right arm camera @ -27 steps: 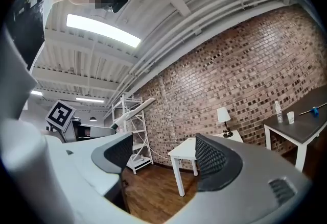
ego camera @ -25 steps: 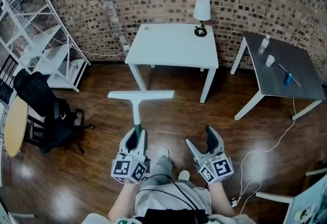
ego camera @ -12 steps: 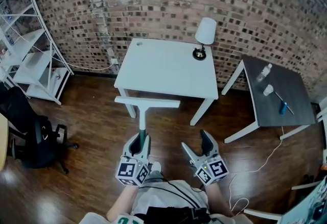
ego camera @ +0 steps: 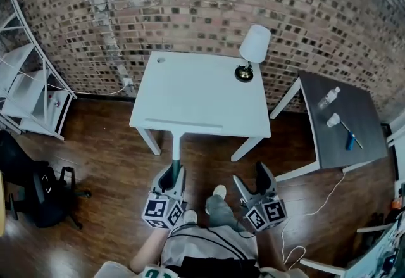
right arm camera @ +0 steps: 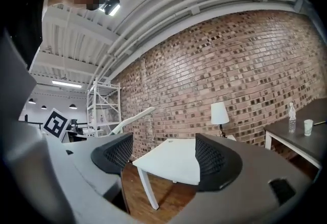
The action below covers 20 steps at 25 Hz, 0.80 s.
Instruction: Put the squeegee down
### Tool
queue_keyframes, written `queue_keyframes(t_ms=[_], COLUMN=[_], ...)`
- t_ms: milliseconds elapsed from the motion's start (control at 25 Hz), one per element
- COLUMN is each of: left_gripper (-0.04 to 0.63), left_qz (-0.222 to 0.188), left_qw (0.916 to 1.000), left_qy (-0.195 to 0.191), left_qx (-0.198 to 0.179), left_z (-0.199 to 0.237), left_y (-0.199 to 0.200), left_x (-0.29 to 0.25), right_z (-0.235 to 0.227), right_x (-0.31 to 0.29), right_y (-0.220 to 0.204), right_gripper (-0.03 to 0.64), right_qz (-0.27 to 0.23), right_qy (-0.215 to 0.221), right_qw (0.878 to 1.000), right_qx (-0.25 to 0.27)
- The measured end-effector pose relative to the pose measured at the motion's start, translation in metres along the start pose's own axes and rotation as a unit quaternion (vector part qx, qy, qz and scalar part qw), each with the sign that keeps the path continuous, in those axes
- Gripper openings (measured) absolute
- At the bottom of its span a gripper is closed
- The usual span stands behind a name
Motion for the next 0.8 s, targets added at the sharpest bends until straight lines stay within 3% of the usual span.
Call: queue_keyframes(t_ms=[160, 520, 640, 800], left_gripper=[0.083, 0.083, 0.083, 0.083], left_qz=[0.004, 0.020, 0.033, 0.068], left_qw=[1.0000, 0.9976, 0.9968, 0.9936], left_qy=[0.007, 0.058, 0.071, 0.091], left_qx=[-0.003, -0.032, -0.017, 0.003], left_z=[0.009, 0.018, 0.017, 0.033], left_y=[-0.001, 0.018, 0.023, 0.009], left_x=[-0.059, -0.227, -0.276, -0.324], right_z=[-0.040, -0.153, -0.184, -0.210], right_x=[-0.059, -0.222, -0.261, -0.290], right_y=[-0.012, -0.022, -0.023, -0.034], right_gripper=[0.407, 0.407, 0.407, 0.406], right_qz=[-0.003, -0.016, 0.003, 0.022], right_qy=[0.008, 0.082, 0.107, 0.105], right_qw=[1.000, 0.997, 0.994, 0.994], right_qx=[-0.011, -0.005, -0.015, -0.033])
Point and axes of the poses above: the fingertips, and each gripper's own axes: x backward along the fingers, z to its left, y out of its top, the point moved 9 cm from there along x, backward along the fingers, and after that the axes turned 7 degrees about x, right-handed, at the moved point
